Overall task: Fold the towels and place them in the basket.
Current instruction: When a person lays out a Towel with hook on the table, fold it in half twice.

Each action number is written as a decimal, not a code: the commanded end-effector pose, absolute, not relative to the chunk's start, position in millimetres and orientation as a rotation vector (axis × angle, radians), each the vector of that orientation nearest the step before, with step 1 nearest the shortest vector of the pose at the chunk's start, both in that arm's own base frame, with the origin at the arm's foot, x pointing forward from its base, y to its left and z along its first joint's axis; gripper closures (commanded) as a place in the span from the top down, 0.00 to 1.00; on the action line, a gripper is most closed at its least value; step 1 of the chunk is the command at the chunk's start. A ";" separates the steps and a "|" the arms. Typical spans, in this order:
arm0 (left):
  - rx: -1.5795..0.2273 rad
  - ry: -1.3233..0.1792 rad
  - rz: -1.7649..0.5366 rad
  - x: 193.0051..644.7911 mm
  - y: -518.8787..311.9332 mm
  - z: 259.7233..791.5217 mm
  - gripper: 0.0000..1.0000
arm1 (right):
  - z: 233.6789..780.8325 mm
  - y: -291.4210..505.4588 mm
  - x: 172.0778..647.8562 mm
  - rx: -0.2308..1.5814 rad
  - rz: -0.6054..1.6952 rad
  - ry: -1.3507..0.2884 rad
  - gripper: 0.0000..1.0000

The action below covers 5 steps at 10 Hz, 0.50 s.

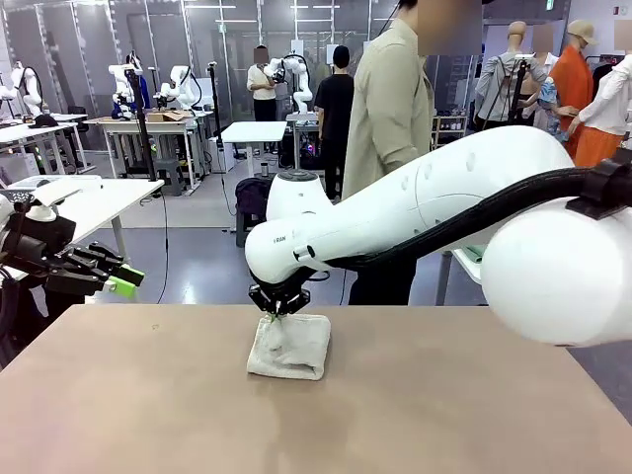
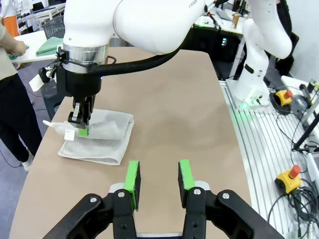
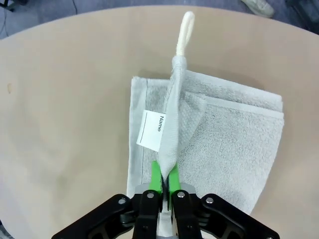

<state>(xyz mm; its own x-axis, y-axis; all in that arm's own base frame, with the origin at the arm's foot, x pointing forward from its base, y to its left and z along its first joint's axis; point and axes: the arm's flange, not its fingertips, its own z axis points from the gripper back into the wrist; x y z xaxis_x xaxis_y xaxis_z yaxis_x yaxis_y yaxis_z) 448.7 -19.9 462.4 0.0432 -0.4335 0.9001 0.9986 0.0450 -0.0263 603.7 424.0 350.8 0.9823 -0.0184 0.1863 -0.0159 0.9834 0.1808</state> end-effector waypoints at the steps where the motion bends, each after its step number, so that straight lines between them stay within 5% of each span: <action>1: -0.871 -0.873 -1.355 448.3 -18.0 464.7 0.42 | 349.5 427.7 604.3 0.225 -0.055 -0.227 0.25; 5: -0.871 -0.873 -1.355 448.3 -18.0 464.7 0.42 | 351.0 427.7 599.0 0.293 -0.084 -0.248 0.65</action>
